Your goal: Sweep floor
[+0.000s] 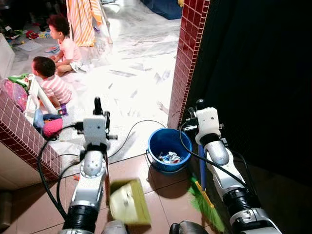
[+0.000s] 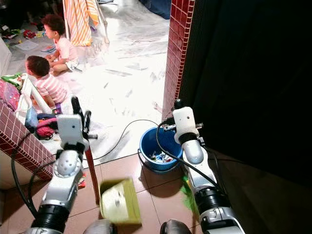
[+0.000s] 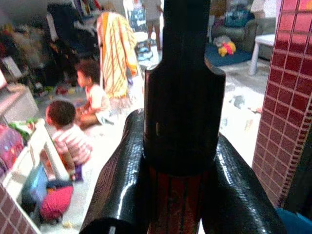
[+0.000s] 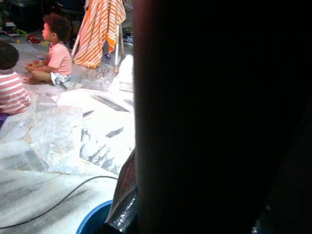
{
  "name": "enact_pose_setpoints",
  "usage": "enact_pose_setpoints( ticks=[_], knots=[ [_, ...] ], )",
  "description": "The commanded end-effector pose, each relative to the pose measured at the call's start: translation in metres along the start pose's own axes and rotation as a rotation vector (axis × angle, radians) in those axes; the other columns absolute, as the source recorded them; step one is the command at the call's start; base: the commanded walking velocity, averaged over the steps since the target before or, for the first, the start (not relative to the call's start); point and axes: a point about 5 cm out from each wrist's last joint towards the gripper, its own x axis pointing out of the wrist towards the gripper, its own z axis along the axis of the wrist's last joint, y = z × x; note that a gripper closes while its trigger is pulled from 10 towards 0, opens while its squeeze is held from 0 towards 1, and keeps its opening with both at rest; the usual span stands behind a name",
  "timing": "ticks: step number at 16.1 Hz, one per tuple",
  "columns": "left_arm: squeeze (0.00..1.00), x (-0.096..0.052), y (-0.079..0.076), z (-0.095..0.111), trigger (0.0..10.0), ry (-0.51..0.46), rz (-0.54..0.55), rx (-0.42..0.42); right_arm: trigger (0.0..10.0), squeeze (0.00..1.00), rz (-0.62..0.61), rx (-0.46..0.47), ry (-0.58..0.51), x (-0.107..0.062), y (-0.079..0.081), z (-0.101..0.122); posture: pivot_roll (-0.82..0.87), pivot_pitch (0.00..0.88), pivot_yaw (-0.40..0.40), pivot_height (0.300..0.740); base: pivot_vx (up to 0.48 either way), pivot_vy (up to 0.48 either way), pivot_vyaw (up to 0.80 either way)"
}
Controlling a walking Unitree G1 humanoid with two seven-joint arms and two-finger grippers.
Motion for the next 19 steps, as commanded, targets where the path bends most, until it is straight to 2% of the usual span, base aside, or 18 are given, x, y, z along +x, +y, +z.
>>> enact_pose_setpoints(
  ticks=[1, 4, 9, 14, 19],
  knots=[
    [0.00, 0.002, 0.000, 0.003, 10.0, -0.004, 0.010, -0.021, 10.0, 0.00, 0.010, 0.006, -0.065, 0.006, 0.001, 0.015, -0.01, 0.000, -0.022, 0.740, 0.000, 0.000, 0.00],
    [0.00, -0.007, -0.006, -0.009, 10.0, 0.033, -0.011, -0.010, 10.0, 0.00, 0.044, 0.062, -0.108, 0.009, 0.007, 0.028, -0.02, 0.000, -0.022, 0.740, 0.000, 0.000, 0.00],
    [0.00, -0.008, -0.004, -0.011, 10.0, 0.035, 0.002, -0.006, 10.0, 0.00, 0.083, 0.079, -0.147, 0.011, 0.011, 0.040, -0.02, 0.000, -0.025, 0.740, 0.000, 0.000, 0.00],
    [0.00, -0.007, -0.007, -0.006, 10.0, 0.022, -0.008, -0.026, 10.0, 0.00, 0.099, 0.087, -0.147, 0.007, 0.013, 0.041, -0.02, 0.000, -0.012, 0.740, 0.000, 0.000, 0.72],
    [0.00, -0.008, -0.008, -0.003, 10.0, 0.017, -0.023, -0.031, 10.0, 0.00, 0.078, 0.083, -0.152, 0.006, 0.008, 0.043, -0.03, 0.000, 0.012, 0.740, 0.000, 0.000, 0.77]
  ],
)
